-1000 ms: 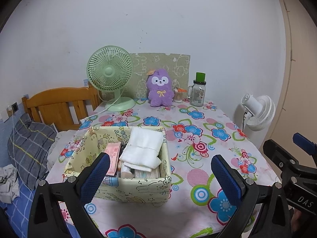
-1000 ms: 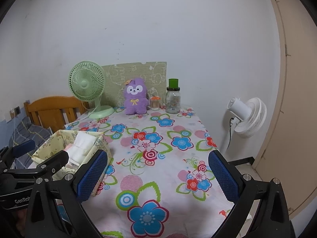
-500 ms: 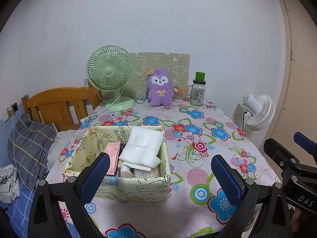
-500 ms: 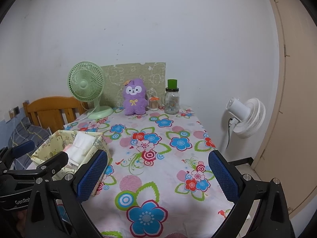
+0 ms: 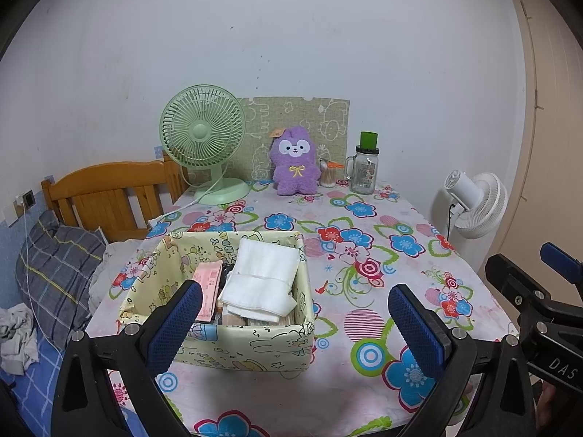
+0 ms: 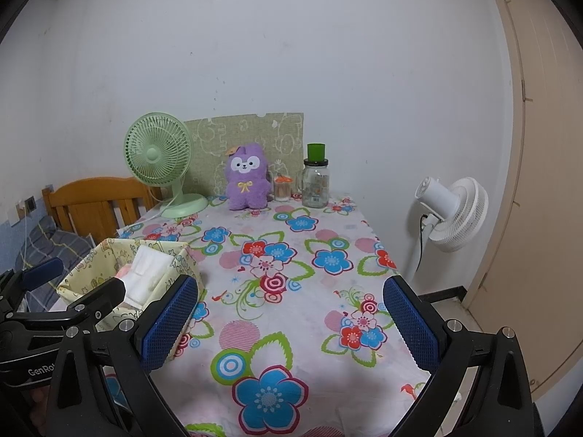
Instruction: Organize soft objects
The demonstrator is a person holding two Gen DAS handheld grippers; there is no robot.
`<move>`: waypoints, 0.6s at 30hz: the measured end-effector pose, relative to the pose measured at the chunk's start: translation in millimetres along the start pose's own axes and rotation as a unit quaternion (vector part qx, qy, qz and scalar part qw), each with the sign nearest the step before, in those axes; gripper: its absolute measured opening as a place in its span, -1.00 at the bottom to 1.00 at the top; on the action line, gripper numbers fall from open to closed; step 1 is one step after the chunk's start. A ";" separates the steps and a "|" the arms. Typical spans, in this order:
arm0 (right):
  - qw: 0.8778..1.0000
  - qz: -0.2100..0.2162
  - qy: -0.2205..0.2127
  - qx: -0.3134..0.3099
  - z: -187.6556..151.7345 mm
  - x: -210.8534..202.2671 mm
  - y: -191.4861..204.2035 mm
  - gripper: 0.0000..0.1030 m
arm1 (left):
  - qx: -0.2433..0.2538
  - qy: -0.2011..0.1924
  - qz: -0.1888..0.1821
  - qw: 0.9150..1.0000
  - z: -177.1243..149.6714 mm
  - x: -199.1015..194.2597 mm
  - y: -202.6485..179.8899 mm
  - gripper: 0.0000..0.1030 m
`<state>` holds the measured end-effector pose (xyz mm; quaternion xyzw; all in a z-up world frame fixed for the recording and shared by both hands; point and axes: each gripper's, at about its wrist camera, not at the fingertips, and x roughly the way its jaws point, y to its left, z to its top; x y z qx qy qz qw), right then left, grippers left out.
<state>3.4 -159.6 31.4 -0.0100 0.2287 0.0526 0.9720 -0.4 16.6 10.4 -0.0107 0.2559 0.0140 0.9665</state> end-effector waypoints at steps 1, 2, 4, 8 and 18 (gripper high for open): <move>1.000 0.000 0.000 0.000 0.2 0.0 -0.2 0.99 | 0.001 -0.001 0.000 1.000 0.5 -0.3 0.0 0.99; 1.000 0.000 -0.001 0.000 0.0 0.1 0.1 0.99 | 0.001 -0.001 0.001 1.000 0.8 -0.6 0.2 0.99; 1.000 -0.001 0.000 0.000 -0.1 0.3 0.2 0.99 | 0.001 -0.001 0.000 1.000 0.9 -0.7 0.5 0.99; 1.000 0.000 0.001 0.001 -0.1 0.3 -0.7 0.99 | 0.002 -0.001 0.002 1.000 0.7 -0.9 0.4 0.99; 1.000 0.000 0.001 0.000 -0.4 0.4 -0.6 0.99 | 0.003 -0.002 0.003 1.000 1.4 -1.1 0.6 0.99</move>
